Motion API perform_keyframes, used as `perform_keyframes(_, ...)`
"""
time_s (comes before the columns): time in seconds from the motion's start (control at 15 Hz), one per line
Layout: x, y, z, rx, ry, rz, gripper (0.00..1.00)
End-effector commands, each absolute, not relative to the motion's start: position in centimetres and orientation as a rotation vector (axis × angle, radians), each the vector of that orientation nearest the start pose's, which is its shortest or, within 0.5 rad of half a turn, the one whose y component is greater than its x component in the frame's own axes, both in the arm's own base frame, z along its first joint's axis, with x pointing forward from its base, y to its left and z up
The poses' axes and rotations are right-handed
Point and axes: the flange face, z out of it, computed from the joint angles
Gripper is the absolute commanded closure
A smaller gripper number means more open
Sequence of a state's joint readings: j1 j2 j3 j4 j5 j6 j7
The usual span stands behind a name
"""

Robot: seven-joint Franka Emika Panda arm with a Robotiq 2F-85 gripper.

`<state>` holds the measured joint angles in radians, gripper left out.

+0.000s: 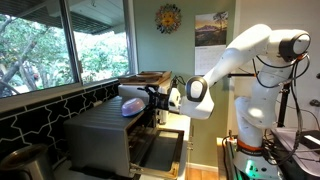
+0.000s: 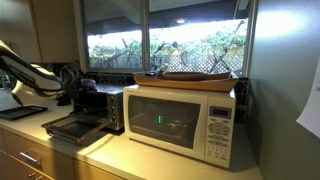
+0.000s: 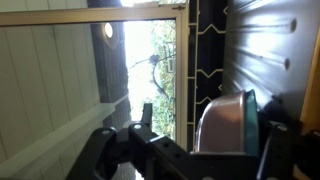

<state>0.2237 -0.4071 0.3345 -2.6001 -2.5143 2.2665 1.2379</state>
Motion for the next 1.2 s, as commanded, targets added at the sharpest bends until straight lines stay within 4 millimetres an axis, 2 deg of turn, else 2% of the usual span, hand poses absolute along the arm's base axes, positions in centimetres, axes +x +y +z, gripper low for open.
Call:
perform_keyframes(0.0,39.8,19.3,43.9,1.148,1.183,1.267,0.00)
perform_keyframes(0.13,40.9,17.9,44.9,1.188,1.178,1.260,0.00)
perform_keyframes(0.4,41.3,16.8,46.3,1.292,1.237,1.248,0.00)
perform_keyframes(0.8,42.3,14.2,49.8,1.429,1.271,1.206,0.00)
perform_keyframes(1.13,42.1,13.5,50.1,1.531,1.321,1.129,0.00)
